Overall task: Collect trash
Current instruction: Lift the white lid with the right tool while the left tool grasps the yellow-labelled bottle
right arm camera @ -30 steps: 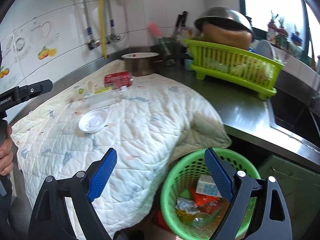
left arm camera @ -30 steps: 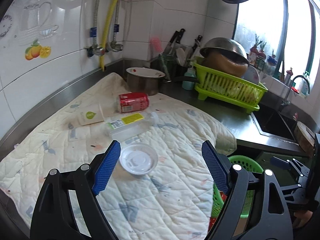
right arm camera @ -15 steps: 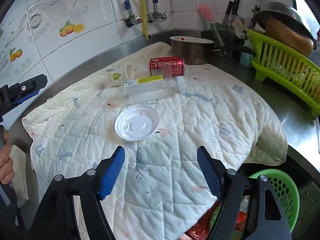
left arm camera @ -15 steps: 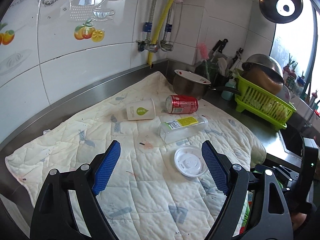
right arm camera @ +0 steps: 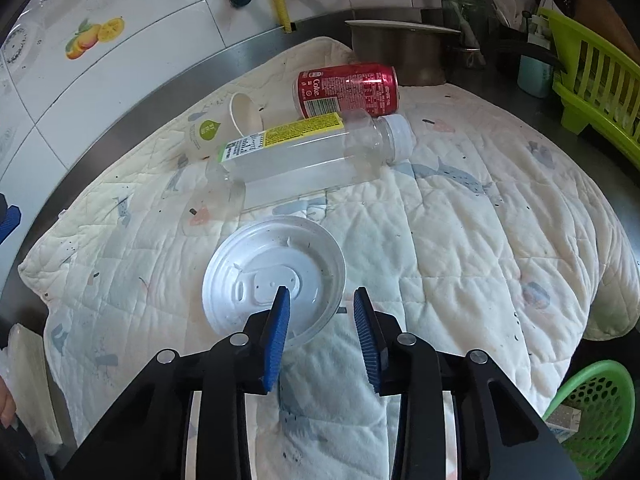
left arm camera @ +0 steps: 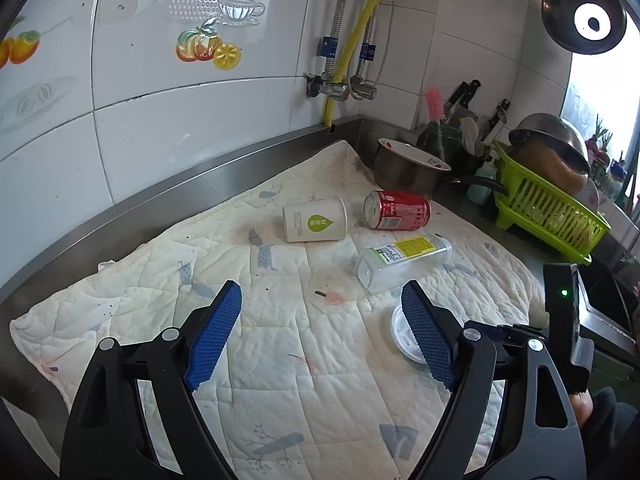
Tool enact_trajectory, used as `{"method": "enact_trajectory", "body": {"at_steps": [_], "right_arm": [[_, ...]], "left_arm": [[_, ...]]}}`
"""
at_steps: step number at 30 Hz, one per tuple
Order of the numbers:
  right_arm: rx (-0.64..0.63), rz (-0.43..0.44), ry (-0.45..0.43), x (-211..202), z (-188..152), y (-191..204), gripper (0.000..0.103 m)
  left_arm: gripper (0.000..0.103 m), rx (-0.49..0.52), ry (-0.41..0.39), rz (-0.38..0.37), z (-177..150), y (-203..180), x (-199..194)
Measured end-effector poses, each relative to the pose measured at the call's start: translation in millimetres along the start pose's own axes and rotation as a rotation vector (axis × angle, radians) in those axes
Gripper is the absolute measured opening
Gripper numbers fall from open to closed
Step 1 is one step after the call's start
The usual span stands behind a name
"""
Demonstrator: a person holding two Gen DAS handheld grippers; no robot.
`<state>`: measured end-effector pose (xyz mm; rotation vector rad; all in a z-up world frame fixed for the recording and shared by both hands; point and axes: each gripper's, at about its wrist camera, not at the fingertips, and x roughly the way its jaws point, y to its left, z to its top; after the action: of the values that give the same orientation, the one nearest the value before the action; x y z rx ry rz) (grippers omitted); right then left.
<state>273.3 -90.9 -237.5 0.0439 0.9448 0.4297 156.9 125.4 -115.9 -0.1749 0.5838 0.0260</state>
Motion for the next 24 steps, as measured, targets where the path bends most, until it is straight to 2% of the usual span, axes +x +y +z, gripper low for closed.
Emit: {"method": "enact_trajectory", "body": {"at_steps": [7, 8, 9, 20, 24], "right_arm": [[0.011, -0.023, 0.031, 21.4, 4.7, -0.5, 0.018], [0.002, -0.034, 0.024, 20.0, 4.6, 0.0, 0.01], [-0.004, -0.035, 0.022, 19.1, 4.9, 0.6, 0.008], [-0.075, -0.062, -0.066, -38.2, -12.6, -9.1, 0.006], [-0.073, -0.078, -0.087, -61.3, -21.9, -17.4, 0.005]], "left_arm": [[0.078, 0.058, 0.015, -0.036, 3.6, -6.3, 17.0], [0.078, 0.071, 0.02, -0.045, 4.6, -8.7, 20.6], [0.078, 0.089, 0.029, -0.053, 6.2, -11.8, 26.3], [0.08, 0.313, 0.115, -0.169, 24.7, -65.7, 110.4], [0.088, 0.399, 0.145, -0.209, 26.9, -83.5, 140.7]]}}
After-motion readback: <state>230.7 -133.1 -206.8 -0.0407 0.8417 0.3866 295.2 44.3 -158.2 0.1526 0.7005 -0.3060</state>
